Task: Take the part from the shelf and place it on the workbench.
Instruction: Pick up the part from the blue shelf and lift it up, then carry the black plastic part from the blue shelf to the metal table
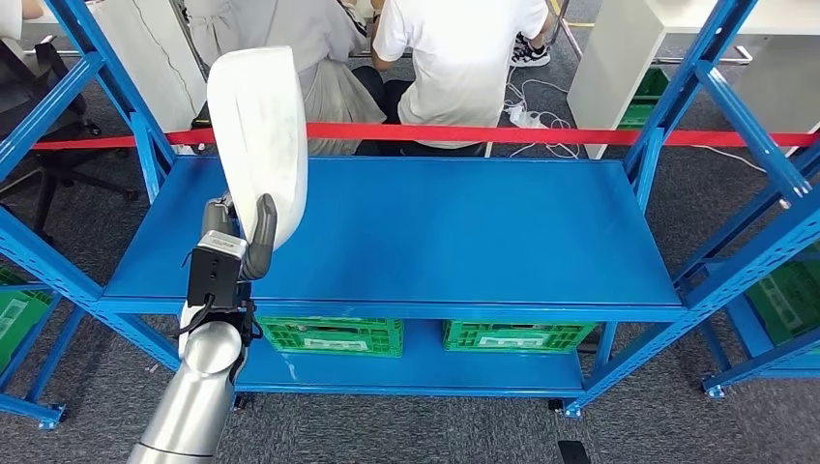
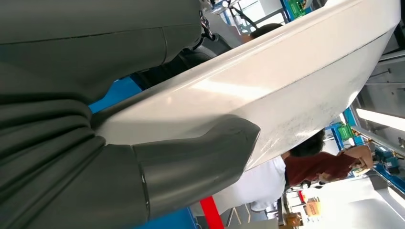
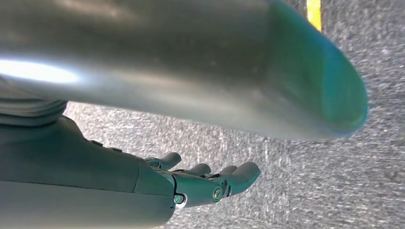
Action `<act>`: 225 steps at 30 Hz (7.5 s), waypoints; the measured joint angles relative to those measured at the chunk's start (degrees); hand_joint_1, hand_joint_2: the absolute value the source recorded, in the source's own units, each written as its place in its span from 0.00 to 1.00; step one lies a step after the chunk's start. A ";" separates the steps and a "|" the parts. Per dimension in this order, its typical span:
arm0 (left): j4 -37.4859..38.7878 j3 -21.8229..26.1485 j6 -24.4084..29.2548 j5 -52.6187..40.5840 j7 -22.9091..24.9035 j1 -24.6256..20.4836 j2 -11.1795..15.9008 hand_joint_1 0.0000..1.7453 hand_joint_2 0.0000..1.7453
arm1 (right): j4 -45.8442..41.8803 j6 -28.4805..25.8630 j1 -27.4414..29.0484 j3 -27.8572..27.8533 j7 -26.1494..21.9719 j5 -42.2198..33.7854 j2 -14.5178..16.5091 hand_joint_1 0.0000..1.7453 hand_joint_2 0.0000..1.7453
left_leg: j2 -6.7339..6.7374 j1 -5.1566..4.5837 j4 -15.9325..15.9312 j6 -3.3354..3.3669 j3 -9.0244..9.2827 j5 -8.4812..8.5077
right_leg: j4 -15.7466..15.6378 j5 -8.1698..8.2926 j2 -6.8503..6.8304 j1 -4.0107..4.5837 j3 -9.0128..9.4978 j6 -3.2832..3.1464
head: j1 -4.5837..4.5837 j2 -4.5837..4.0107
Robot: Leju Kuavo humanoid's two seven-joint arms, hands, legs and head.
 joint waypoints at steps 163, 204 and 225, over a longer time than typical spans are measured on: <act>-5.08 0.95 4.28 -6.50 3.88 9.33 0.59 1.00 1.00 | 0.17 4.36 0.56 -1.19 -1.32 4.16 0.27 0.00 0.00 | 2.65 -0.48 1.48 -1.31 -1.26 -0.84 | -7.18 3.61 -7.76 0.49 4.64 -1.24 | -1.28 0.00; -5.95 4.37 7.42 -2.28 3.10 9.03 2.55 1.00 1.00 | 0.15 5.47 -2.17 -1.31 -1.87 4.72 -2.77 0.00 0.00 | -4.75 0.54 1.81 -0.79 -2.83 0.74 | 1.52 0.74 0.71 -0.32 0.56 -0.08 | -1.10 0.00; -6.30 4.99 4.53 -1.85 4.55 8.86 2.35 1.00 1.00 | 0.15 6.09 -1.90 -0.36 -1.76 5.07 -2.41 0.00 0.00 | 2.12 -0.58 1.62 -1.35 -2.20 -0.07 | -6.57 2.88 -8.10 0.84 4.64 -1.69 | -1.56 0.00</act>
